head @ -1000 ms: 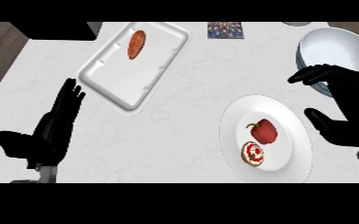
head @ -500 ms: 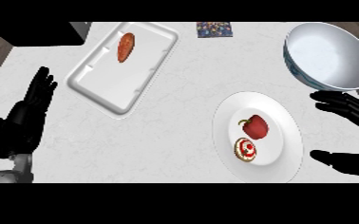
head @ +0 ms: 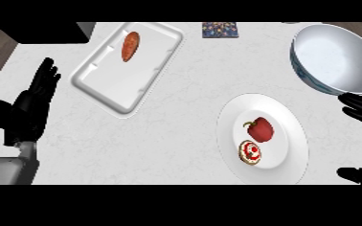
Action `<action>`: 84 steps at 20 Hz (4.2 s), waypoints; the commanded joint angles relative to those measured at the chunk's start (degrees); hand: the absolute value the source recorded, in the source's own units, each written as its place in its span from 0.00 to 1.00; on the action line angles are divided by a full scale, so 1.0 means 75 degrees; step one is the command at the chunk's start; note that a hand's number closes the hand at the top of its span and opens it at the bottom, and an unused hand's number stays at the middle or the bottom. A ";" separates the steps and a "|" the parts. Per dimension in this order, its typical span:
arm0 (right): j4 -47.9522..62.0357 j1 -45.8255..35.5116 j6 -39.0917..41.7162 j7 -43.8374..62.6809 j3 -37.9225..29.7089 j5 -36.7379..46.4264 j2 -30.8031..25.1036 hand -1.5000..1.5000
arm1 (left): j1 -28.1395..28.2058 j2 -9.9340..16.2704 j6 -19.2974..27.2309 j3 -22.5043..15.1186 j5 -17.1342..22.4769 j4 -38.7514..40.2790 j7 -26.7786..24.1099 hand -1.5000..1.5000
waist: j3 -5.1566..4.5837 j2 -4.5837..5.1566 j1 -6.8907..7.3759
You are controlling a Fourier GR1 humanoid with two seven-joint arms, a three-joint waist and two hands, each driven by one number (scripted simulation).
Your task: Pick the bell pepper from the plate and place it in the bowl
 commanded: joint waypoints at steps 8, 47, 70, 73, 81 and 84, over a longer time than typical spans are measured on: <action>-0.1966 -0.1550 0.1585 0.3725 0.0688 0.1163 -0.0921 0.00 | -0.0296 -0.0222 -0.0115 -0.0050 -0.0353 0.0079 0.0165 0.50 | -0.0020 0.0023 0.0166; 0.1135 -0.2587 0.2533 0.4397 0.3772 0.6908 0.1936 0.00 | 0.0208 -0.1068 -0.0659 0.0654 -0.1195 -0.0509 0.0268 0.50 | -0.0001 0.0000 0.0075; 0.3869 -0.3233 0.1624 0.2902 0.3024 0.8429 0.3608 1.00 | 0.0132 -0.1543 -0.1330 0.1211 -0.1504 -0.0004 -0.0080 0.50 | -0.0001 0.0013 0.0091; 0.3445 -0.3517 0.2258 0.2782 0.2733 0.8385 0.3627 1.00 | -0.0216 -0.1349 -0.1330 0.1317 -0.1600 -0.0469 0.0767 0.50 | -0.0001 0.0002 0.0078; 0.3979 -0.3881 0.0956 0.2839 0.2355 0.8572 0.4139 1.00 | -0.0007 -0.1408 -0.1354 0.1360 -0.1671 -0.0563 0.0560 0.50 | 0.0000 0.0001 0.0107; 0.4765 -0.4290 0.1526 0.3977 0.1192 0.8002 0.4528 1.00 | -0.0152 -0.1594 -0.1142 0.1319 -0.1805 -0.0202 0.0267 0.50 | -0.0001 0.0041 0.0093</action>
